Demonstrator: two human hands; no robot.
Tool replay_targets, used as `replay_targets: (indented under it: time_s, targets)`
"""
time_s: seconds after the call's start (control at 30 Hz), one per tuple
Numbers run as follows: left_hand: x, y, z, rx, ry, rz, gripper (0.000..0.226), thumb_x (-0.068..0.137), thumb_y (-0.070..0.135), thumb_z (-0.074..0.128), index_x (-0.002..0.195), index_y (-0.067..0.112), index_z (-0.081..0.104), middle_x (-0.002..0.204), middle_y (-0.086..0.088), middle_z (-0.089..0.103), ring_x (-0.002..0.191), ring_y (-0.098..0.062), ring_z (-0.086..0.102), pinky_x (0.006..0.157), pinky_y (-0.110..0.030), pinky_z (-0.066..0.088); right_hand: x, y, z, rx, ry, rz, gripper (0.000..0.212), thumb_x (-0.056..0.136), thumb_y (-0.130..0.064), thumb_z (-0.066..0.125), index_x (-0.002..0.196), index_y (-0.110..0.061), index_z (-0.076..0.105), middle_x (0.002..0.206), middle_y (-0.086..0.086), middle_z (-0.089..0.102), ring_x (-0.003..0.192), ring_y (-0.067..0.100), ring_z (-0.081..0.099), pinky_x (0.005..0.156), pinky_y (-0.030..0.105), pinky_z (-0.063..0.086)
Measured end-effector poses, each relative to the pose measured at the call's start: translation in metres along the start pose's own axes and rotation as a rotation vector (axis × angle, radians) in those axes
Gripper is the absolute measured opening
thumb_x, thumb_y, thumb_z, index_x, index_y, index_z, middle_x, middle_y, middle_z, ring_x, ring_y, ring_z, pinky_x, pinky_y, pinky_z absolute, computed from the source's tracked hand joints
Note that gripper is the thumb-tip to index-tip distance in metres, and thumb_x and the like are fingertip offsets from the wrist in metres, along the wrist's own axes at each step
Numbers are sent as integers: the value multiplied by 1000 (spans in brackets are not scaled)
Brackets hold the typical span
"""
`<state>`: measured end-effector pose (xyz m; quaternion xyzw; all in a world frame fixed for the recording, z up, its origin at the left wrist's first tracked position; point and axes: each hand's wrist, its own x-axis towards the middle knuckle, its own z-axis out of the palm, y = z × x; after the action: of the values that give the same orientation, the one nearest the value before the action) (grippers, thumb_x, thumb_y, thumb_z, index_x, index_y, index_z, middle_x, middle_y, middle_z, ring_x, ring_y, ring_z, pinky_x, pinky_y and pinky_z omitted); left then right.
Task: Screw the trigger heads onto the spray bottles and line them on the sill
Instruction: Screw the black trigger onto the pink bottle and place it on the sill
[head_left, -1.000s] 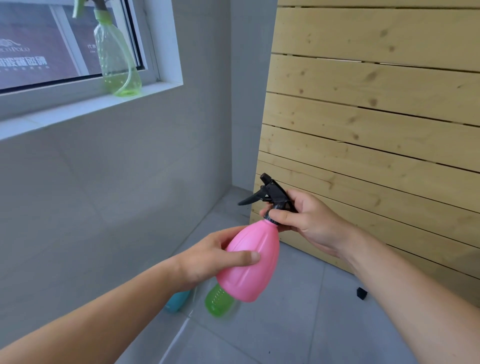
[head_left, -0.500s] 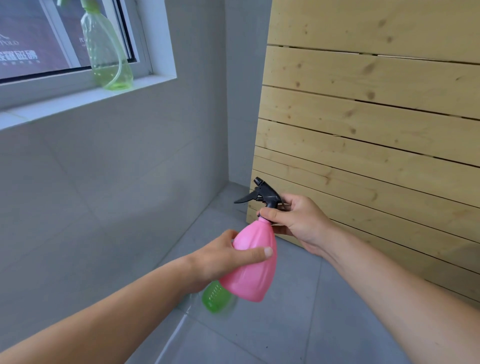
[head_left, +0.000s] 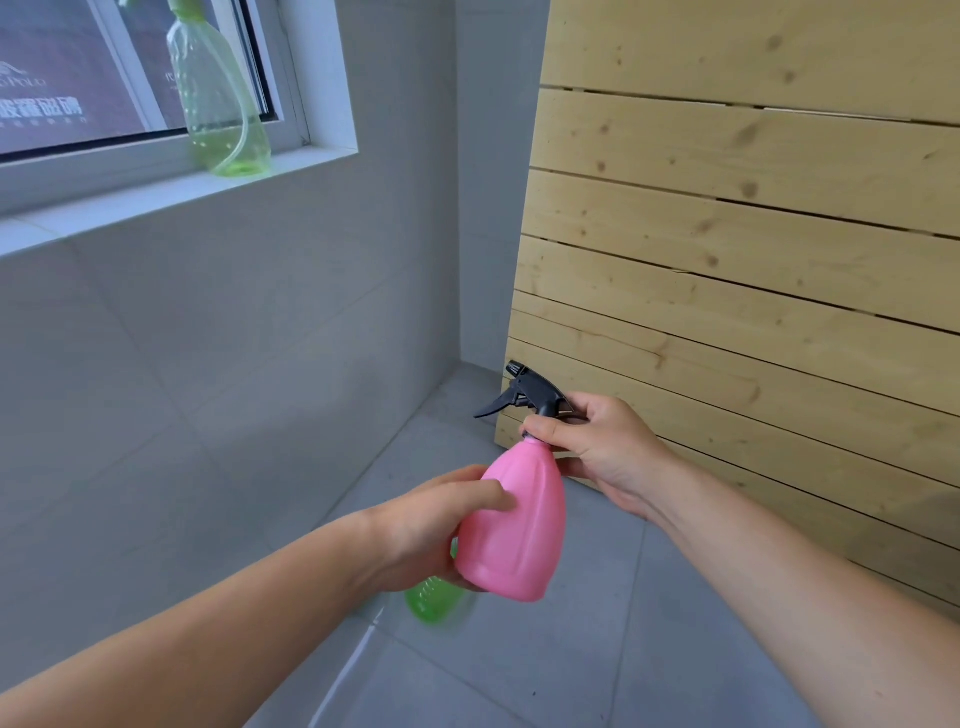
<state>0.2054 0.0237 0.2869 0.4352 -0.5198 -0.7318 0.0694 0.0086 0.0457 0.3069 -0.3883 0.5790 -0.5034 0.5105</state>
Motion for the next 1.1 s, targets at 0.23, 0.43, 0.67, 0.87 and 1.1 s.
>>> replay_targets:
  time_s: [0.23, 0.43, 0.67, 0.87, 1.1]
  targets:
    - [1, 0, 4, 54, 53, -16, 80, 60, 55, 85, 132, 26, 62, 128, -4, 74, 118, -27, 70, 96, -49, 58, 3, 1, -1, 54, 0, -16, 9, 83, -6, 74, 88, -8, 67, 89, 13, 71, 81, 26, 67, 79, 41, 57]
    - [-1, 3, 0, 1, 43, -15, 62, 71, 42, 77, 127, 20, 64, 124, -7, 71, 106, -25, 68, 76, -38, 58, 6, 3, 1, 95, 2, -23, 4, 89, -10, 68, 92, -10, 71, 85, 9, 73, 83, 27, 67, 81, 41, 54]
    - [3, 3, -5, -45, 3, -49, 76, 62, 50, 78, 130, 18, 65, 127, -7, 72, 113, -29, 69, 95, -45, 54, 7, 4, 3, 174, -22, 3, 9, 93, -16, 63, 94, -11, 72, 86, 11, 72, 82, 27, 66, 80, 40, 53]
    - [4, 3, -3, 77, 56, 6, 86, 54, 62, 85, 128, 25, 63, 122, -5, 74, 108, -26, 72, 74, -33, 56, 9, 5, 2, 178, -10, -4, 10, 93, -16, 63, 96, -10, 70, 89, 13, 72, 79, 26, 68, 80, 41, 54]
    - [9, -3, -13, -24, 23, -14, 85, 58, 51, 79, 134, 16, 63, 135, -14, 70, 128, -35, 64, 109, -48, 47, 11, 4, 4, 199, 16, -26, 6, 91, -15, 65, 92, -10, 70, 84, 11, 74, 84, 30, 66, 88, 47, 52]
